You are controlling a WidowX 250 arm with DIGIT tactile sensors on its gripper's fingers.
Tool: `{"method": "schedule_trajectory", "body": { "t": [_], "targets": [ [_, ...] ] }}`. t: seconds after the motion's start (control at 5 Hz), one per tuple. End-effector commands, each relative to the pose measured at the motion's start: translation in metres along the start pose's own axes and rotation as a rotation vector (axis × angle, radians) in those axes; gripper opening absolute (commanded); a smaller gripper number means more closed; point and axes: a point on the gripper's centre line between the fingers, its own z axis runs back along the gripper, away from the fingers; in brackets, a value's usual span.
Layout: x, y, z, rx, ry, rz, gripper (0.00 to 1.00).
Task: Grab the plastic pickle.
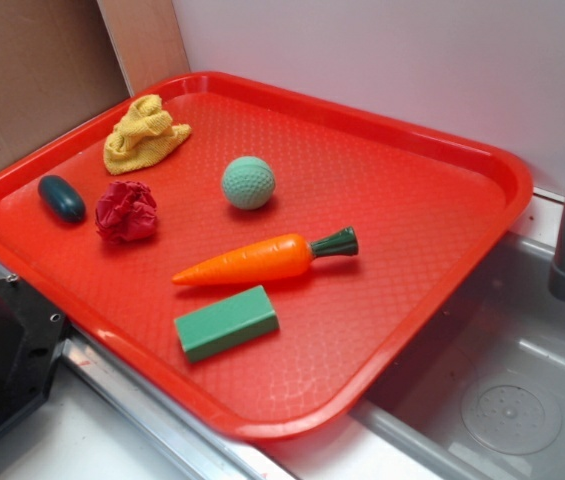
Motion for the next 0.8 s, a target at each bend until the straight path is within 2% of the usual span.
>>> {"method": "schedule_trajectory", "body": {
  "t": [0.0, 0.6],
  "targets": [
    [0.0, 0.0, 0.0, 0.0, 0.0, 0.0, 1.0],
    [0.017, 0.042, -0.042, -0.027, 0.069, 0.582, 1.0]
  ]
}}
